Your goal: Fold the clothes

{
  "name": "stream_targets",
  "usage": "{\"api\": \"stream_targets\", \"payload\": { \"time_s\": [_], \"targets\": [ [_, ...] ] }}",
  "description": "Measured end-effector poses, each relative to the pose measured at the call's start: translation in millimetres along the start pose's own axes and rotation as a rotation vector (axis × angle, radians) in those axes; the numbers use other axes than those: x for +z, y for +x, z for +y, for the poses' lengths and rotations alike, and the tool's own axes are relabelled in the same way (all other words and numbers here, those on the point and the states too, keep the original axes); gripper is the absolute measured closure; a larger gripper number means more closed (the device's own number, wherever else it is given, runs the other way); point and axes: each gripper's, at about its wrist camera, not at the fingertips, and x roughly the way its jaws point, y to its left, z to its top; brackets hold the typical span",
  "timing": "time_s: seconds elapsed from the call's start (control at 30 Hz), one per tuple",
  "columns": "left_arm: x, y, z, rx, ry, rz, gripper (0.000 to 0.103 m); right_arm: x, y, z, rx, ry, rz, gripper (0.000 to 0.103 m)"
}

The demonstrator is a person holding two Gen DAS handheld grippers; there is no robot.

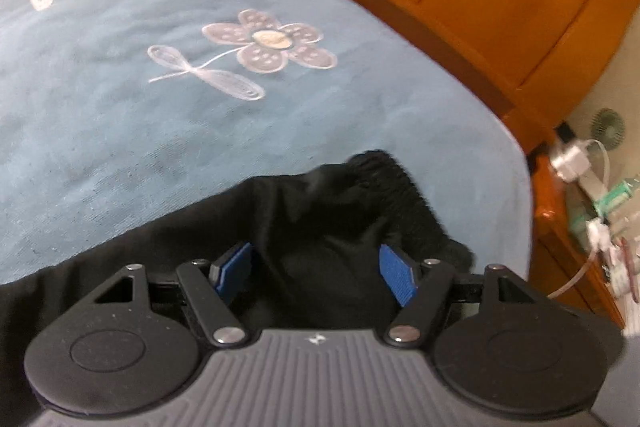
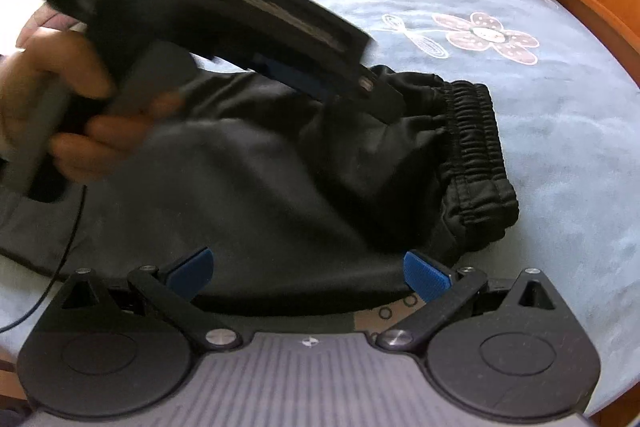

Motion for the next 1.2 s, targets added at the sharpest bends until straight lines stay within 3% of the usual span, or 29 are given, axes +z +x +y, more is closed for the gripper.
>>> {"api": "stream_targets", "payload": {
  "time_s": [0.13, 0.3, 0.5, 0.63, 0.87, 1.2],
  "targets": [
    [1, 2, 3, 0.017, -0.029, 0.006, 0.033, -3, -3, -1, 0.013, 0.01, -0.002, 0.0],
    [-4, -34, -3, 0.04, 0.009, -0.003, 0.033, -2, -10, -2, 0.025, 0.014, 0.0, 0.0],
    [-30, -84, 10, 0.194, 0.038, 0.026, 0.033, 17, -14, -14, 0.104, 0.125, 0.059, 0.0],
    [-60, -119, 26, 0.269, -0.047, 0.053, 0.033, 39, -7, -12, 0.073, 0.185, 0.138, 0.0],
    [-122, -170, 57, 0.385, -0.242, 0.098, 0.033, 78, 12, 28, 0.075, 0.137, 0.226, 0.0],
    [-177, -194, 97, 0.456, -0.411, 0.095, 0.033, 83, 60, 85, 0.061, 0.079, 0.356, 0.0]
  ]
}}
